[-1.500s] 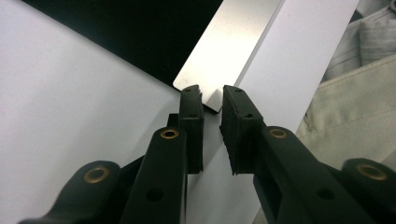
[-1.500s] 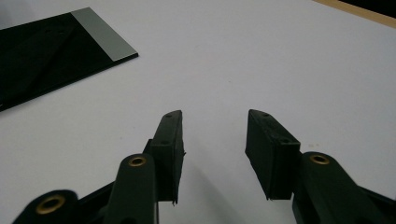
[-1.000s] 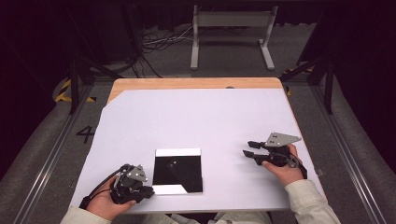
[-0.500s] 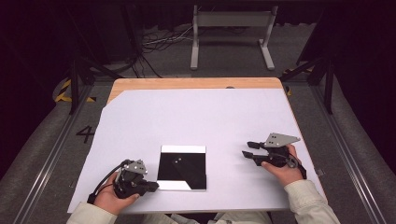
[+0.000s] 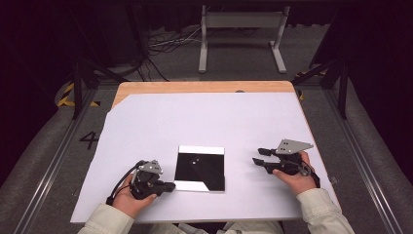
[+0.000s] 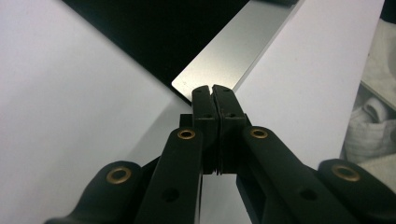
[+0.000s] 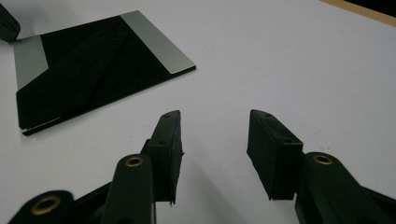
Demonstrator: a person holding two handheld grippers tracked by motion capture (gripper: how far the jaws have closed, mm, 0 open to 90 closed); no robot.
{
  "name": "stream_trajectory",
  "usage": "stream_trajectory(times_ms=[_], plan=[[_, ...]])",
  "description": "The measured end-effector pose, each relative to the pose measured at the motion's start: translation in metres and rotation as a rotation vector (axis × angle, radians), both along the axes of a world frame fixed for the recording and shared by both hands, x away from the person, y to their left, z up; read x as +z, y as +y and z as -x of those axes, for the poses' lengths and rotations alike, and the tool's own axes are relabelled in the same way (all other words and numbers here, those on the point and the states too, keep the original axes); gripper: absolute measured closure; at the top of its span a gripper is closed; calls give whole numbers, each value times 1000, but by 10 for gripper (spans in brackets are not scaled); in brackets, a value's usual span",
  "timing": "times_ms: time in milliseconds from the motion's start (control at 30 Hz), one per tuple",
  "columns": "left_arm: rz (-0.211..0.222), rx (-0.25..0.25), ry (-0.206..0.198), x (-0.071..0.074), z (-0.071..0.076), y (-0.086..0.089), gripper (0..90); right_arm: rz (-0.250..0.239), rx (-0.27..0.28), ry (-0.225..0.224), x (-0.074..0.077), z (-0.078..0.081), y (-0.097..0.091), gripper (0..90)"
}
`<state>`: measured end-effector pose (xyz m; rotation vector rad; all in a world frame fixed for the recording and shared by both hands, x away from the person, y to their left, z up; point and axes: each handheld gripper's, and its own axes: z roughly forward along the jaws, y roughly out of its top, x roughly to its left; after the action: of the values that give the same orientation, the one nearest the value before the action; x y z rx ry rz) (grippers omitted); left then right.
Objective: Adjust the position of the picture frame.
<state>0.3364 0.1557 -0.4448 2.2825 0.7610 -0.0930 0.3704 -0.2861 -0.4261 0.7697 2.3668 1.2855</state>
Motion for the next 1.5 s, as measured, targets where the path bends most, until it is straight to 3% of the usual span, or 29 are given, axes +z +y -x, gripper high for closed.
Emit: stream_trajectory(times_ms=[400,533,600,700,767,833,900,1000,1033,1067,1100,1133,1233,1333,1433,1500], plan=[[17,12,2,0,-15,-33,900,-3,-4,-2,1,0,-2,552],[41,11,10,-2,-22,-45,900,-6,-4,-3,1,0,-2,552],[6,55,-39,-3,-26,-51,900,-6,-6,-3,1,0,-3,552],[17,106,-30,-4,-36,-53,900,-10,-9,-3,1,0,-4,551],[5,107,-29,-2,-37,-55,900,-11,-10,-6,1,1,-5,551],[-14,99,-58,-1,-35,-56,900,-14,-14,-6,2,2,-7,551],[-29,102,-61,1,-32,-58,900,-16,-18,-8,2,2,-9,551],[-32,32,-103,10,-18,-64,900,-20,-22,-8,2,3,-11,551],[-32,32,-103,10,-18,-64,900,-20,-22,-8,2,3,-11,551],[-48,-28,-102,11,-12,-69,900,-24,-27,-6,3,5,-13,551],[-48,-28,-102,11,-12,-69,900,-24,-29,-6,3,5,-14,551],[-86,-66,-86,7,-10,-75,900,-23,-31,-7,3,5,-14,551],[-89,-73,-72,5,-12,-77,900,-21,-28,-8,3,6,-14,551],[-90,-65,-89,4,-16,-77,900,-21,-30,-8,3,7,-14,551],[-114,-53,-167,4,-15,-86,900,-21,-31,-7,2,7,-15,551],[-107,-37,-178,2,-18,-88,900,-19,-31,-5,2,7,-14,551]])
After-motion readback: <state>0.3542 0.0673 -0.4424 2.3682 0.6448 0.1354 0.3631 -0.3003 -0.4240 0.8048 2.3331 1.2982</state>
